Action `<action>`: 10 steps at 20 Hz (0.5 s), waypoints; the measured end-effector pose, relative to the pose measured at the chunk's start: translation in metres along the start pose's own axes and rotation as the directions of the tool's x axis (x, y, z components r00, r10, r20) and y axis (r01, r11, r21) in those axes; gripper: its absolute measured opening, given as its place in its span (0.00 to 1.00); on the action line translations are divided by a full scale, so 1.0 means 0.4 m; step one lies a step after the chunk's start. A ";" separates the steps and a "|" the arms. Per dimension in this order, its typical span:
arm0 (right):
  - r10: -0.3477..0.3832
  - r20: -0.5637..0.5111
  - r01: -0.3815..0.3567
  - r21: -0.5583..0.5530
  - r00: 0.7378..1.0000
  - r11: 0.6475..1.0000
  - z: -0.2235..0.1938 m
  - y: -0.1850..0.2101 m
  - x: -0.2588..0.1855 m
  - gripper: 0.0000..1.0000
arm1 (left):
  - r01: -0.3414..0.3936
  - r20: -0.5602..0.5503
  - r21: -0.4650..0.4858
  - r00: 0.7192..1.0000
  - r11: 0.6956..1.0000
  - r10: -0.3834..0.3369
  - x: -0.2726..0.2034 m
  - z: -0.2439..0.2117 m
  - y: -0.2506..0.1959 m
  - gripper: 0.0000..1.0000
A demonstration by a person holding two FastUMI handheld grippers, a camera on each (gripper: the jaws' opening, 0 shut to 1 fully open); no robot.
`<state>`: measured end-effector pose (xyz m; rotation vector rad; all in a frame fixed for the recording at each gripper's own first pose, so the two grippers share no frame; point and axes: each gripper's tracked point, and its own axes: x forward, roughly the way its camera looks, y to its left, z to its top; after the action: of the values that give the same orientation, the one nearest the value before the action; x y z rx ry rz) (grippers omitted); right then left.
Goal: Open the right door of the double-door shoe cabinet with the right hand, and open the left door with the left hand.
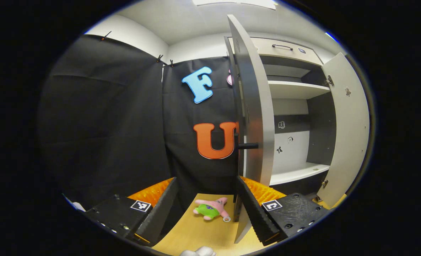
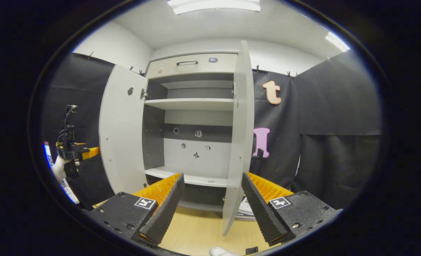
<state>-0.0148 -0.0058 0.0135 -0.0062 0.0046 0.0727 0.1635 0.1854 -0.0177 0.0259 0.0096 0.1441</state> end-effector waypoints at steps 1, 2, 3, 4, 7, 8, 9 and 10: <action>0.005 -0.002 -0.005 0.002 1.000 1.000 -0.001 0.004 -0.003 1.00 | 0.005 -0.004 -0.008 1.000 1.000 -0.005 -0.011 0.000 -0.002 0.96; 0.009 -0.002 -0.009 0.002 1.000 1.000 0.000 0.007 -0.006 0.97 | 0.005 -0.009 -0.017 1.000 1.000 -0.005 -0.021 0.001 0.000 0.96; 0.011 0.000 -0.011 0.001 1.000 1.000 0.001 0.005 -0.007 0.97 | 0.000 -0.012 -0.019 1.000 1.000 -0.001 -0.025 0.000 0.001 0.96; 0.012 0.004 -0.012 0.001 1.000 1.000 0.005 0.003 -0.011 0.97 | -0.006 -0.018 -0.019 1.000 1.000 0.006 -0.032 -0.004 0.006 0.96; 0.013 0.002 -0.013 0.003 1.000 1.000 0.003 -0.001 -0.014 0.97 | -0.009 -0.040 -0.043 0.999 0.999 0.007 -0.061 -0.002 -0.005 1.00; 0.013 -0.003 -0.013 0.001 1.000 1.000 0.004 -0.004 -0.015 0.97 | 0.000 -0.039 -0.058 0.999 0.998 -0.002 -0.077 0.008 -0.018 0.97; 0.007 -0.003 -0.007 -0.002 1.000 1.000 0.005 -0.007 -0.018 0.97 | 0.012 -0.040 -0.073 0.999 0.997 -0.015 -0.095 0.017 -0.037 0.97; -0.002 -0.006 0.002 -0.005 1.000 1.000 0.006 -0.013 -0.018 1.00 | 0.028 -0.031 -0.083 0.999 0.996 -0.030 -0.116 0.032 -0.061 0.97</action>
<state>-0.0217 -0.0115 0.0161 -0.0119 0.0104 0.0709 0.1212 0.1541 -0.0052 -0.0591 0.0365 0.1159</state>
